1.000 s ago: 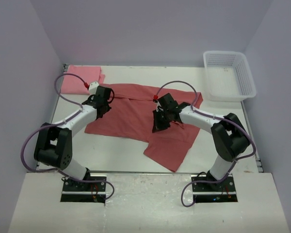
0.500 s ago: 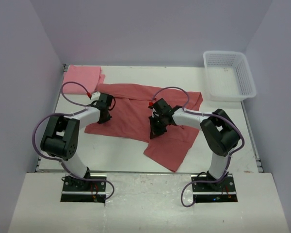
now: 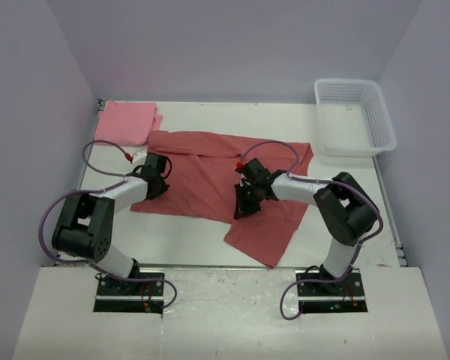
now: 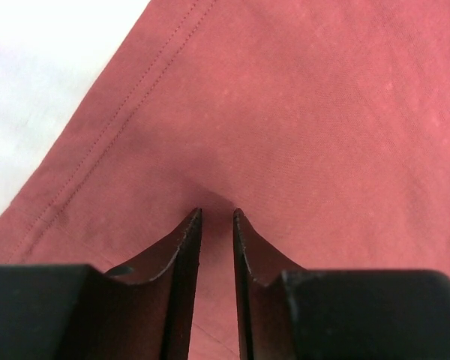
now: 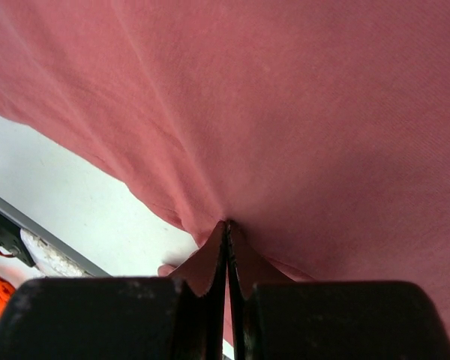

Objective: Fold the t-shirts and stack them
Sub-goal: Fold the flattened tshirt in 1/3 of the way, then grap the side of the flattened tshirt closest away from the robot with both arms

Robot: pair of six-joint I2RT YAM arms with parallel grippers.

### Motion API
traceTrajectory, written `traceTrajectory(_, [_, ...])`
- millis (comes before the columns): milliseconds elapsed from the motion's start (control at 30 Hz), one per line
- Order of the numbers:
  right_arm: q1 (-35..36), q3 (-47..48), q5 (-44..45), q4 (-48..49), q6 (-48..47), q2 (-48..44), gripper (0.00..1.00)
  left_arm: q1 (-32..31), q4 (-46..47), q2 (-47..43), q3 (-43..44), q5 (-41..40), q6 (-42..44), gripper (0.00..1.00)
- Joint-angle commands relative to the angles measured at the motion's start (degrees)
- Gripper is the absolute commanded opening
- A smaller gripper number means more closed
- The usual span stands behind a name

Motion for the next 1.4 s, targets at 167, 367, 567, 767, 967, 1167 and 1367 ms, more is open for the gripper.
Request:
traceTrajectory(167, [0.33,-3.88,2.06,-2.57,2.28,-5.0,0.0,0.51,-13.66,-9.12,-6.83,5.12,-7.2,0.27])
traceTrajectory(367, [0.33,-3.27,5.57,-4.06,-0.26,-6.23,0.0,0.07,-13.66,-12.55,-7.89,6.0,-5.37,0.25])
traceTrajectory(567, [0.68,-1.61,8.21,-6.16,-6.24,-15.45,0.16,-4.06,-13.4,-17.47,-5.43,-0.5,-2.82,0.32])
traceTrajectory(767, [0.85,3.23,11.73,-15.47,-7.58,-23.27,0.58,-10.2,-17.69,-18.63,1.69,-9.37,-1.05,0.39])
traceTrajectory(967, [2.43,-6.23,15.33,-22.43,1.29,-32.84,0.63,-11.27,-20.25,-18.54,2.05,-7.62,-1.58,0.44])
traceTrajectory(1167, [5.85,-15.65,25.15,-28.66,14.21,-38.04,0.63,-11.8,-17.72,-19.07,2.31,-6.23,0.18,0.44])
traceTrajectory(1367, [11.57,-20.22,29.22,-34.29,26.52,-42.35,0.63,-13.2,-14.98,-19.07,1.96,-4.29,1.06,0.44])
